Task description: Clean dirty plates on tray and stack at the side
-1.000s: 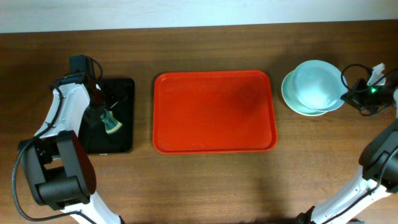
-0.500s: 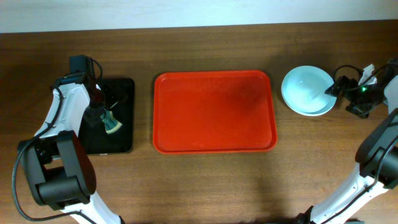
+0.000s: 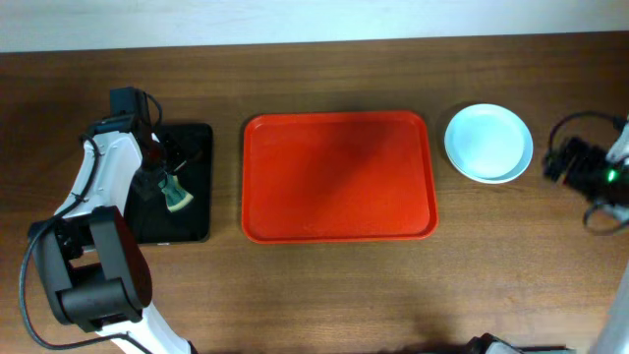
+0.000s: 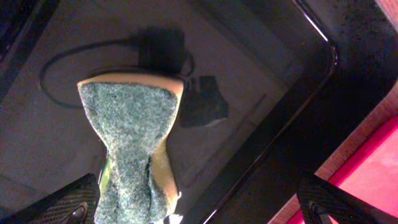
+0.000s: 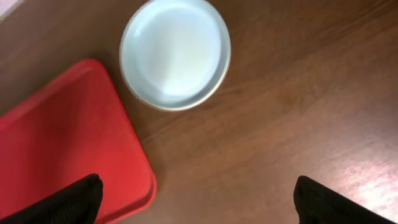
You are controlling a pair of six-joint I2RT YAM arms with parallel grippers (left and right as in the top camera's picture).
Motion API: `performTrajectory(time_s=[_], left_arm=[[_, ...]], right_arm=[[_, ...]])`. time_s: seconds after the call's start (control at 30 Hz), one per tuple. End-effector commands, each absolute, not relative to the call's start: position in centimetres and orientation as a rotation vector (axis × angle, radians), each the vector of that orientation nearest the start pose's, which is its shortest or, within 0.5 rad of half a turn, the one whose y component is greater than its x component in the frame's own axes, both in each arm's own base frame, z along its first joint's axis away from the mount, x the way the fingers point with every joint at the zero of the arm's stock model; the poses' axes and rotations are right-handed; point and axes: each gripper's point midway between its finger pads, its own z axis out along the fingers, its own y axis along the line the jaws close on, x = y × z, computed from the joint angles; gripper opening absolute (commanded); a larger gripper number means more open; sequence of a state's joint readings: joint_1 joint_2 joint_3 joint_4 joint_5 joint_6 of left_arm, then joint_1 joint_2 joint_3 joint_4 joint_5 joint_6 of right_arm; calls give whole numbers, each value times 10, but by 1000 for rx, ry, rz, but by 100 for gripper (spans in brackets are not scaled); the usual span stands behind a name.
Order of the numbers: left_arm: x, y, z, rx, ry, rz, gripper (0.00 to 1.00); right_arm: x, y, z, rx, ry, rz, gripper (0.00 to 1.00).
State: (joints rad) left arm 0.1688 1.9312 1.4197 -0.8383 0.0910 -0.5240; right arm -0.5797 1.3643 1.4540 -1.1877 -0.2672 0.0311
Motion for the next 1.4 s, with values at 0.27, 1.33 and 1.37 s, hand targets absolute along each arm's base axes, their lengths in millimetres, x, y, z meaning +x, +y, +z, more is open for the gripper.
performTrajectory(time_s=[0.27, 1.33, 1.37], left_arm=[[413, 53, 68, -963, 2729, -206, 99], [413, 53, 68, -962, 2729, -206, 99], [413, 53, 68, -962, 2729, -206, 99]], right_arm=[[226, -74, 264, 585, 2345, 199, 99], [202, 37, 243, -190, 1839, 157, 99], [205, 37, 235, -191, 1816, 156, 99]])
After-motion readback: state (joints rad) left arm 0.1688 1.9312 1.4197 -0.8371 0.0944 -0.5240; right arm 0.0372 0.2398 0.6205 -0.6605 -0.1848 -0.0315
